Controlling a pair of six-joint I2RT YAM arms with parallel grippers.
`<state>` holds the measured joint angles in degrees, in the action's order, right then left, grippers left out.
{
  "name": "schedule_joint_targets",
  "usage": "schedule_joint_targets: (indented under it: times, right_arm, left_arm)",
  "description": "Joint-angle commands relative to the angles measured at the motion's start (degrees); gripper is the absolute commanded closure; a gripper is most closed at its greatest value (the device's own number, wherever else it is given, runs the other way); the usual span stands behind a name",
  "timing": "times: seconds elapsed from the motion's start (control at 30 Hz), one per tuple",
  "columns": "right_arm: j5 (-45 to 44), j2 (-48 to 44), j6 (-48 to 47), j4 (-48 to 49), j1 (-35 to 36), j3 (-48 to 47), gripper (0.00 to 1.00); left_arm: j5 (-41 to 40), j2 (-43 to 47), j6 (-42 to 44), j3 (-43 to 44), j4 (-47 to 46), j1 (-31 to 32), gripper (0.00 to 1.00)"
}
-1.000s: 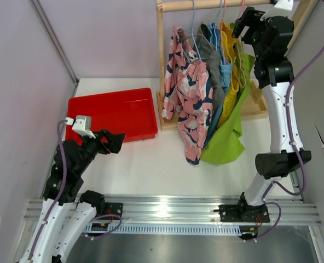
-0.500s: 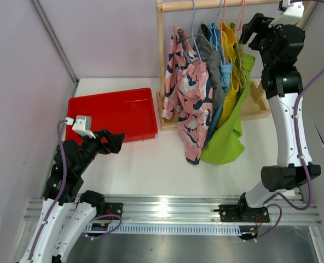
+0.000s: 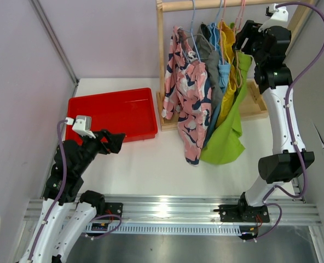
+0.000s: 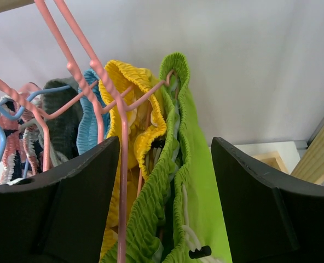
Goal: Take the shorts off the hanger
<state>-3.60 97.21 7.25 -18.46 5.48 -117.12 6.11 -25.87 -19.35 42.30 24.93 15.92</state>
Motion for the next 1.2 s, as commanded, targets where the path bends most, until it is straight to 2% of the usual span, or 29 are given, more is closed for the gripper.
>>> schedule_joint_targets:
  times: [0.0, 0.07, 0.1, 0.23, 0.37, 0.47, 0.5, 0.53, 0.93, 1.17]
  right_arm:
    - [0.9, 0.9, 0.1, 1.7, 0.0, -0.6, 0.27]
    - [0.9, 1.8, 0.3, 1.8, 0.0, -0.7, 0.29]
    - [0.9, 2.1, 0.4, 1.8, 0.0, -1.2, 0.33]
    - [1.9, 5.3, 0.7, 0.4, 0.0, -4.5, 0.41]
    - [2.5, 9.1, 0.9, -1.2, 0.0, -8.6, 0.56]
    - [2.7, 10.1, 0.8, -1.7, 0.0, -10.6, 0.78]
    - [2.7, 10.4, 0.8, -1.7, 0.0, -10.8, 0.94]
    - [2.6, 10.3, 0.8, -1.6, 0.1, -10.8, 1.00]
    - [1.7, 5.7, -0.4, 0.4, -0.2, -9.3, 1.00]
    - [-2.5, -2.7, -2.5, 4.4, -0.2, -4.5, 1.00]
  left_arm:
    - [-0.6, -0.2, 0.8, -0.2, -1.1, 0.2, 0.02]
    - [-0.5, -0.3, 0.8, 0.0, -1.1, 0.2, 0.02]
    - [-0.6, -0.3, 0.8, -0.1, -1.1, 0.2, 0.02]
    - [-0.6, -0.6, 0.8, 0.0, -1.0, 0.2, 0.02]
    - [-0.6, -0.7, 0.8, -0.1, -1.0, 0.2, 0.01]
    - [-0.7, -0.7, 0.8, -0.1, -1.0, 0.2, 0.01]
    - [-0.7, -0.8, 0.8, -0.1, -1.0, 0.2, 0.01]
    - [-0.6, -0.9, 0.8, 0.0, -0.9, 0.2, 0.02]
    - [-0.1, -1.2, 0.7, -0.1, -0.8, 0.2, 0.02]
    - [-0.4, -1.0, 0.7, 0.0, -0.8, 0.3, 0.02]
